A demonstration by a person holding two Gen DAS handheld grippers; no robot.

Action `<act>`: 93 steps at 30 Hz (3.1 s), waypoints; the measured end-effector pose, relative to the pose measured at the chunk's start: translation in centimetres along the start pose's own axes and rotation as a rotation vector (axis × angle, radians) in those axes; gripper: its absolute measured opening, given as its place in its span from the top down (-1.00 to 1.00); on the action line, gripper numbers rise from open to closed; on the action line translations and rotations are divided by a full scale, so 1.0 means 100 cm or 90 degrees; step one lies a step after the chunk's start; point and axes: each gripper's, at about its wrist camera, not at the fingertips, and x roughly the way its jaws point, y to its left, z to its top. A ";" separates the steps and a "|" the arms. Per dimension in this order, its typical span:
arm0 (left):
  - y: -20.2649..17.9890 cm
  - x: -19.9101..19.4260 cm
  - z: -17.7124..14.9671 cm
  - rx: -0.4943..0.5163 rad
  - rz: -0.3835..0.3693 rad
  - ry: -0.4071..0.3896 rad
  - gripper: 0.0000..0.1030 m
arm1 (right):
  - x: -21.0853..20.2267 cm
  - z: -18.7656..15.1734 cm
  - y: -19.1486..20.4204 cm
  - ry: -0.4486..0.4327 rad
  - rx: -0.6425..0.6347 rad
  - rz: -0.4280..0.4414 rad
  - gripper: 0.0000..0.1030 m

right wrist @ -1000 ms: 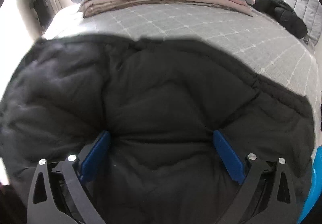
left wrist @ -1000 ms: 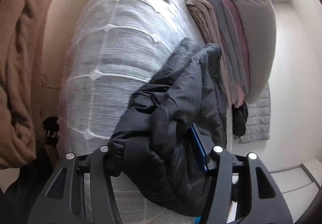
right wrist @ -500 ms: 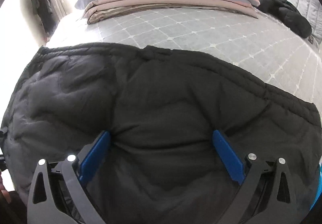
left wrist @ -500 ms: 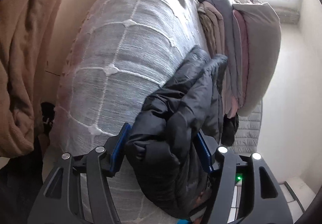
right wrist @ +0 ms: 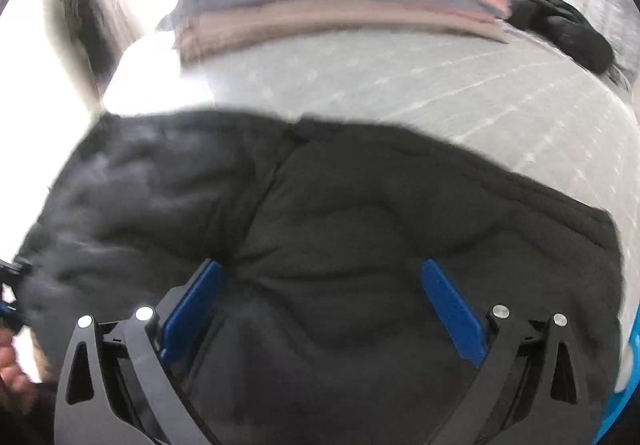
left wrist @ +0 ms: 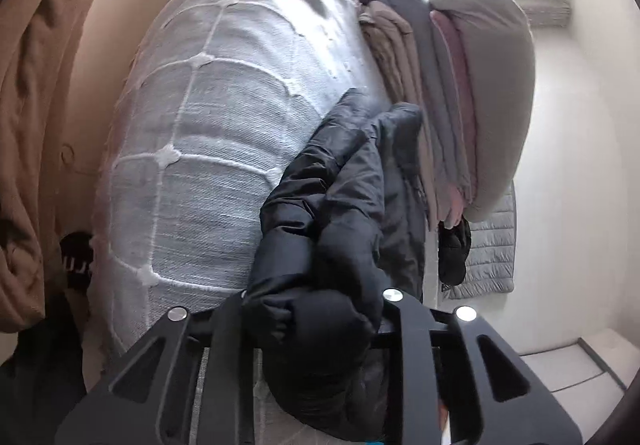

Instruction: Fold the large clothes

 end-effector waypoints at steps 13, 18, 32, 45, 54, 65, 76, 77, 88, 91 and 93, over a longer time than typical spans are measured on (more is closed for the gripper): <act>-0.061 -0.018 -0.019 0.128 -0.080 -0.067 0.63 | -0.025 -0.049 -0.096 0.042 0.114 -0.065 -0.89; -0.112 -0.026 -0.038 0.222 -0.095 -0.080 0.63 | -0.029 -0.050 -0.031 0.008 0.001 -0.022 -0.89; -0.283 0.013 -0.193 0.529 -0.110 0.035 0.63 | -0.056 -0.065 -0.149 0.038 0.360 0.403 -0.89; -0.283 0.160 -0.375 0.618 -0.080 0.285 0.63 | -0.027 -0.121 -0.243 0.024 0.556 0.637 -0.89; -0.287 0.177 -0.416 0.695 -0.051 0.301 0.63 | 0.004 -0.126 -0.249 0.052 0.581 0.717 -0.89; -0.268 0.199 -0.446 0.755 0.006 0.359 0.07 | 0.010 -0.119 -0.247 0.043 0.574 0.692 -0.89; -0.267 0.120 -0.466 0.843 -0.011 0.349 -0.41 | -0.072 -0.077 -0.257 -0.085 0.444 0.523 -0.89; -0.266 0.116 -0.461 0.834 -0.006 0.353 -0.42 | -0.077 -0.070 -0.252 -0.084 0.425 0.517 -0.89; -0.272 0.064 -0.360 0.691 -0.008 0.212 -0.45 | -0.040 -0.018 -0.205 -0.075 0.305 0.336 -0.89; -0.257 0.054 -0.323 0.621 0.011 0.179 -0.46 | -0.026 -0.008 -0.200 -0.060 0.282 0.377 -0.46; -0.248 0.048 -0.306 0.599 0.022 0.160 -0.46 | -0.020 -0.003 -0.197 -0.042 0.267 0.363 0.44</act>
